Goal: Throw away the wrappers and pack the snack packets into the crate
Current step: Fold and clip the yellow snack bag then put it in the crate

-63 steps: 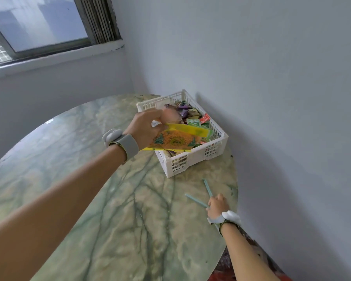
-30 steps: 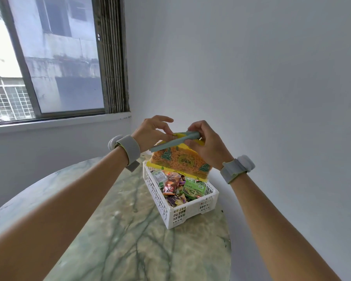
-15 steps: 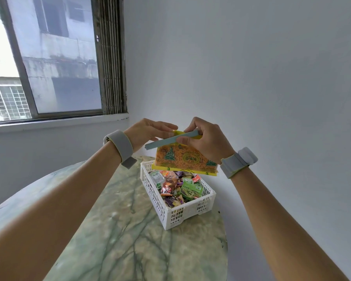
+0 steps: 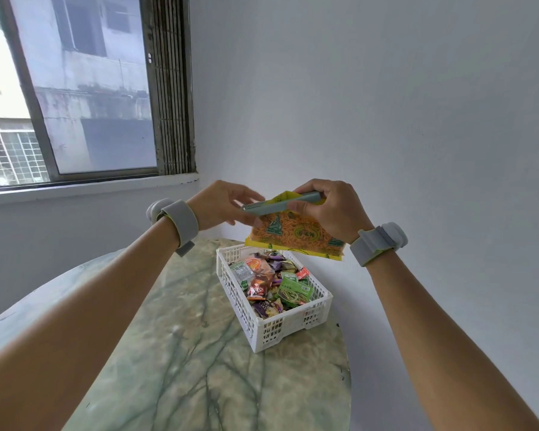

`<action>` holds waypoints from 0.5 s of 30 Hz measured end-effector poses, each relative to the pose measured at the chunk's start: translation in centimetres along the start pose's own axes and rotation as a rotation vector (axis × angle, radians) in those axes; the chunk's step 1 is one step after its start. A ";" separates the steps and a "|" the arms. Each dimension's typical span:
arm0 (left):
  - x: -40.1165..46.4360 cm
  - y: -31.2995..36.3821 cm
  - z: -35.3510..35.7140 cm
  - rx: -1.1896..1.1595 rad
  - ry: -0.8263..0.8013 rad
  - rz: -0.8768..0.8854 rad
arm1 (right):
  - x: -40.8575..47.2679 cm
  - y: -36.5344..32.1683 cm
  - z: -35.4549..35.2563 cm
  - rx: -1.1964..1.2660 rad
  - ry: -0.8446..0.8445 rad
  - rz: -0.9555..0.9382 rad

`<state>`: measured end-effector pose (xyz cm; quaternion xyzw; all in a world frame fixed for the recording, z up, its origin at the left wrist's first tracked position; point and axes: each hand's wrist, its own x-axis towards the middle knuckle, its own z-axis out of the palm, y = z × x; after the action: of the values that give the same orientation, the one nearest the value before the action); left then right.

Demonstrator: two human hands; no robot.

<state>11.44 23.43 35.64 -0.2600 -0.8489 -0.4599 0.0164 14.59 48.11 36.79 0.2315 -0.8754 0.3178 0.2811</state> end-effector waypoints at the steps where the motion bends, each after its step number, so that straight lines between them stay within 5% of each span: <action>1: -0.2 -0.3 0.1 0.006 0.006 -0.006 | -0.1 0.2 -0.1 0.023 0.004 0.016; 15: -1.1 -3.3 0.2 -0.294 0.213 -0.030 | 1.5 -1.0 2.3 -0.031 -0.062 0.106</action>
<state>10.91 21.69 32.68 -0.1969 -0.7698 -0.6041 0.0612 13.31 45.48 36.73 0.1904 -0.8997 0.3110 0.2401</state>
